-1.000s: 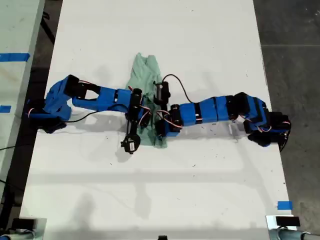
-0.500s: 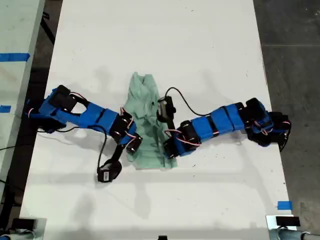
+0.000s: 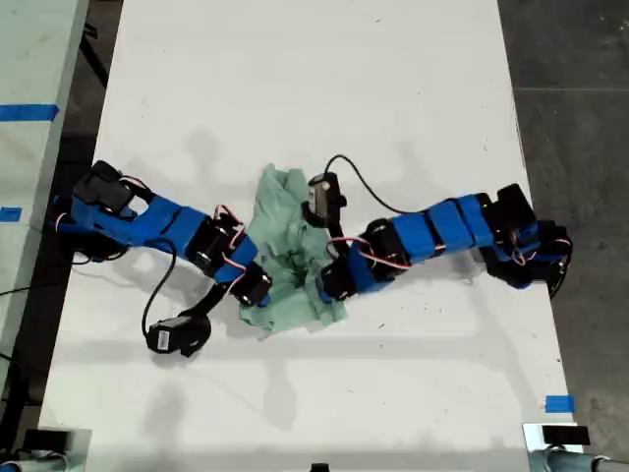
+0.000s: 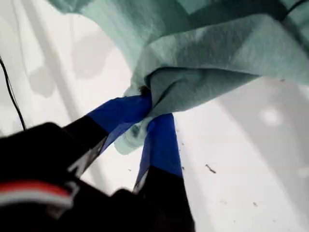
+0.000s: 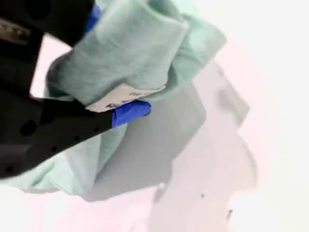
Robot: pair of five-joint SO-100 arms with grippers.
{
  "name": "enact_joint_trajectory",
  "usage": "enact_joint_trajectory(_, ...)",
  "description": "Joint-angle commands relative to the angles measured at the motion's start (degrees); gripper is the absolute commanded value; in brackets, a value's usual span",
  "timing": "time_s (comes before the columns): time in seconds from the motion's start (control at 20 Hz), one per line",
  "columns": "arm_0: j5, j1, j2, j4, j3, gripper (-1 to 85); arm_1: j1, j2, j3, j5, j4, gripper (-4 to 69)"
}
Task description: Fold tshirt
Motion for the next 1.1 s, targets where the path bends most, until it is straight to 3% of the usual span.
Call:
enact_joint_trajectory(0.0,8.35,-8.79,10.20,3.78,-3.52,0.0,10.20,9.23,-2.55,-8.61,1.41,-1.7)
enact_joint_trajectory(0.2,20.92,-23.82,14.68,9.84,-2.37,0.0,23.20,12.48,-0.53,-20.30,-1.93,-1.7)
enact_joint_trajectory(0.35,26.10,-32.96,14.33,10.81,0.70,0.0,29.36,12.22,5.01,-27.51,-9.05,-1.7)
enact_joint_trajectory(0.45,28.74,-38.06,14.33,6.68,7.29,0.0,32.17,11.16,9.40,-30.85,-15.47,-1.7)
enact_joint_trajectory(0.6,32.61,-45.53,12.74,-4.75,20.21,1.8,35.86,5.45,11.60,-33.40,-21.71,-0.7)
enact_joint_trajectory(0.65,32.34,-48.87,11.69,-8.35,24.52,6.9,37.18,2.37,11.25,-32.87,-22.24,4.4)
enact_joint_trajectory(0.75,32.70,-55.81,8.26,-13.54,29.88,27.3,39.99,-3.60,9.23,-32.26,-22.41,27.4)
enact_joint_trajectory(0.8,32.70,-58.54,6.59,-13.71,30.06,28.7,40.96,-5.45,8.70,-32.26,-21.80,34.5)
enact_joint_trajectory(0.9,33.13,-61.08,7.21,-12.13,29.27,31.8,42.19,-5.89,9.58,-30.67,-19.25,39.6)
enact_joint_trajectory(1.05,33.05,-61.00,16.88,-8.70,29.09,32.6,42.71,0.18,13.80,-29.44,-16.26,39.8)
